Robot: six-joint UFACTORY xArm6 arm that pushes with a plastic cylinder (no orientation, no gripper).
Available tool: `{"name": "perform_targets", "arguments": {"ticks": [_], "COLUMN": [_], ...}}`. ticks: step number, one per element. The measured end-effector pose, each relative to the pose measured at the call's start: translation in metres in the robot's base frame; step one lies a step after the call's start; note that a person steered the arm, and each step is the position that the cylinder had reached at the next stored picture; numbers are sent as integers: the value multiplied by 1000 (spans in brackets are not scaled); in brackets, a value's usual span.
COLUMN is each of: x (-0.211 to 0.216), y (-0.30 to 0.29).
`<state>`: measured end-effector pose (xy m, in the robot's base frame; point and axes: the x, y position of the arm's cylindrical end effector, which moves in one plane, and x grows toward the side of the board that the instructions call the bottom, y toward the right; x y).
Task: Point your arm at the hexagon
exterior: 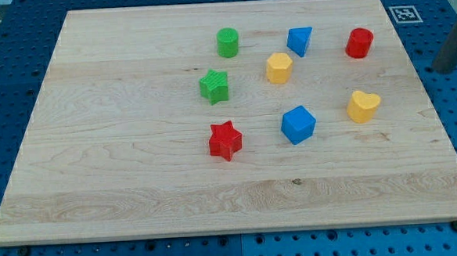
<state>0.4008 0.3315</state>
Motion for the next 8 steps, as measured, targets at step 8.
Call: {"name": "perform_targets", "arguments": {"ticks": [8], "x": [-55], "y": [-224]}}
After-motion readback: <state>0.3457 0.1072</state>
